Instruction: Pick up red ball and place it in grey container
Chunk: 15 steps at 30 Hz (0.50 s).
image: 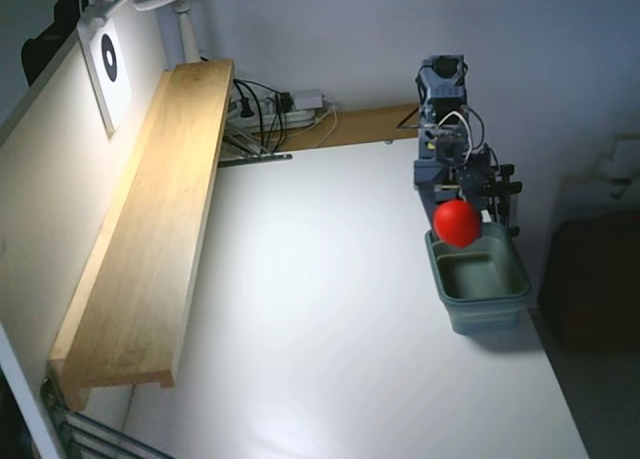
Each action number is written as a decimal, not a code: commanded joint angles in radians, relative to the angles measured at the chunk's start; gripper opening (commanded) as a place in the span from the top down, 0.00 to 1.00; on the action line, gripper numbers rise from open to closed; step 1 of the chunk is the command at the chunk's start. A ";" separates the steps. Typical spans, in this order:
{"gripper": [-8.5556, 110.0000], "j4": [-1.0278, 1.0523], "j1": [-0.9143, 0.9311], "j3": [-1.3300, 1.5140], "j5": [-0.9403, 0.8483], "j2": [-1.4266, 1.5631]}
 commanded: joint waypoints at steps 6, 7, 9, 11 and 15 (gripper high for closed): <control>0.73 0.015 -0.121 -0.050 0.005 0.050; 0.73 0.015 -0.121 -0.050 0.005 0.050; 0.73 0.015 -0.121 -0.050 0.005 0.050; 0.73 0.015 -0.121 -0.050 0.005 0.050; 0.73 0.015 -0.121 -0.050 0.005 0.050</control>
